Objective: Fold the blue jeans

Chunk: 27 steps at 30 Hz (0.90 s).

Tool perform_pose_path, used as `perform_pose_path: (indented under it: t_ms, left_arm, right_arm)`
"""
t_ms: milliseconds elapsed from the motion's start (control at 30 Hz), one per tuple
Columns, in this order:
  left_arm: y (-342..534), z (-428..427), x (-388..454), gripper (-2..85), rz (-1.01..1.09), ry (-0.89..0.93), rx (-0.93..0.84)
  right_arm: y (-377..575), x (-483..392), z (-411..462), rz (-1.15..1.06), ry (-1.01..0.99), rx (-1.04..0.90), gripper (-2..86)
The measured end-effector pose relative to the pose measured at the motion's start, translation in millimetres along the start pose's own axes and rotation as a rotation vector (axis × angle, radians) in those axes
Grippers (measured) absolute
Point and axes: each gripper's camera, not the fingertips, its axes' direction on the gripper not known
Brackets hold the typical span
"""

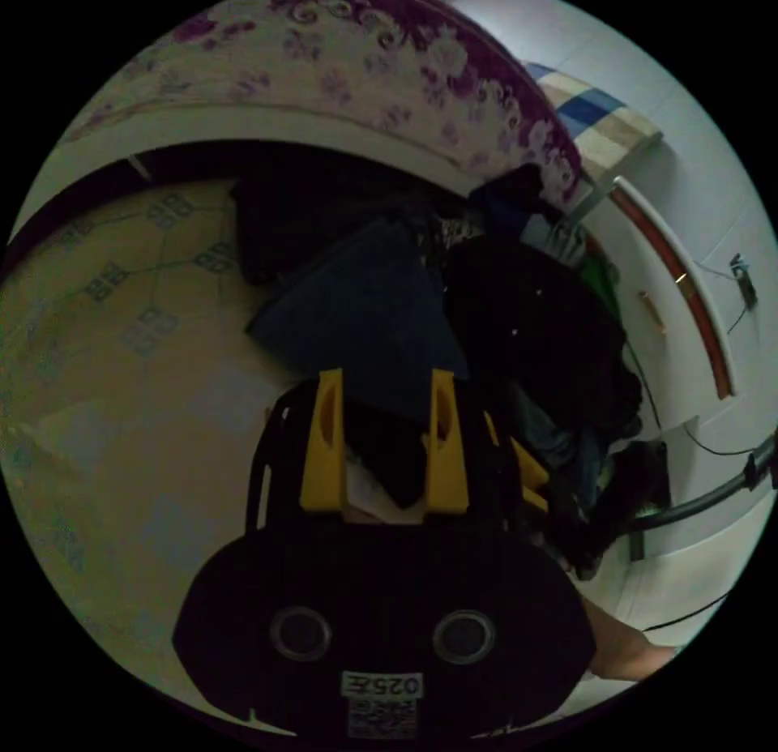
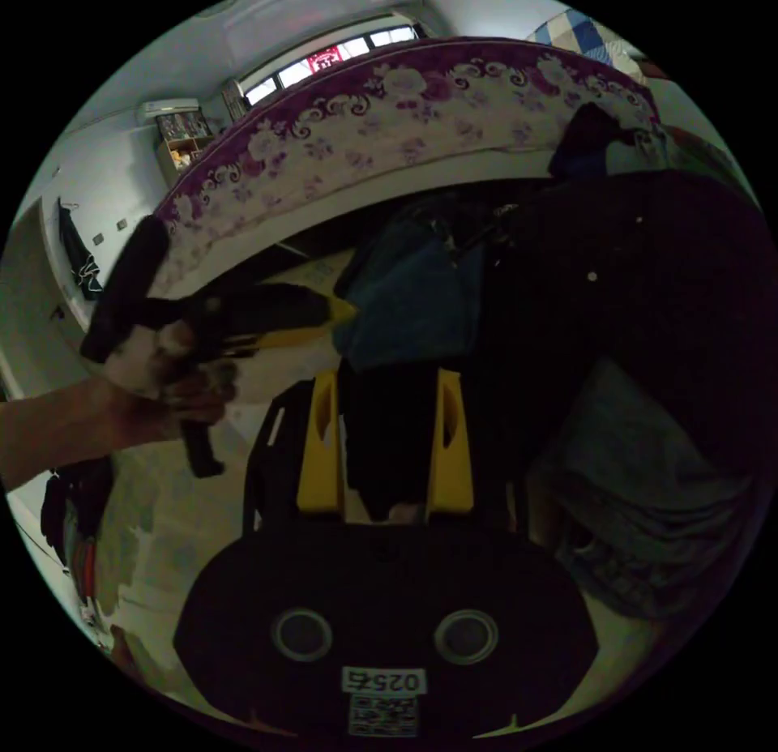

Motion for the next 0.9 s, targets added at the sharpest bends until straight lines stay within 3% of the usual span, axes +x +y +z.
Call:
perform_pose_path:
  t_ms: [167, 333, 433, 567, 667, 767, 900]
  left_arm:
    - [28.2, 52.7, -31.9, 9.8, -0.027, -0.118, -0.017]
    - [53.0, 34.8, -104.8, 0.9, -0.124, 0.074, -0.073]
    - [68.0, 14.6, -166.8, -0.4, -0.238, 0.214, -0.098]
    - [118.2, -42.8, -200.3, -0.8, -0.103, 0.244, -0.087]
    - [174.5, -102.5, -229.5, -0.9, -0.167, 0.337, -0.096]
    - [241.8, -175.4, -243.6, -0.9, -0.035, 0.166, -0.139]
    - [331.2, -267.4, -290.6, -1.0, -0.151, 0.234, -0.131]
  right_arm:
    - [-62.1, 12.0, -21.4, 0.062, -0.143, -0.033, 18.0]
    - [-114.3, 22.2, -44.1, 0.141, -0.311, -0.044, 17.8]
    - [-127.5, 48.8, -61.8, 0.396, -0.567, 0.099, 16.4]
    - [-133.3, 42.2, -74.7, 0.514, -0.736, 0.067, 16.4]
    - [-121.9, 11.6, -113.2, 0.506, -0.790, 0.131, 16.4]
    - [-112.7, -14.2, -136.5, 0.500, -0.761, 0.113, 16.4]
    - [-101.2, -61.0, -135.1, 0.496, -0.828, -0.041, 16.4]
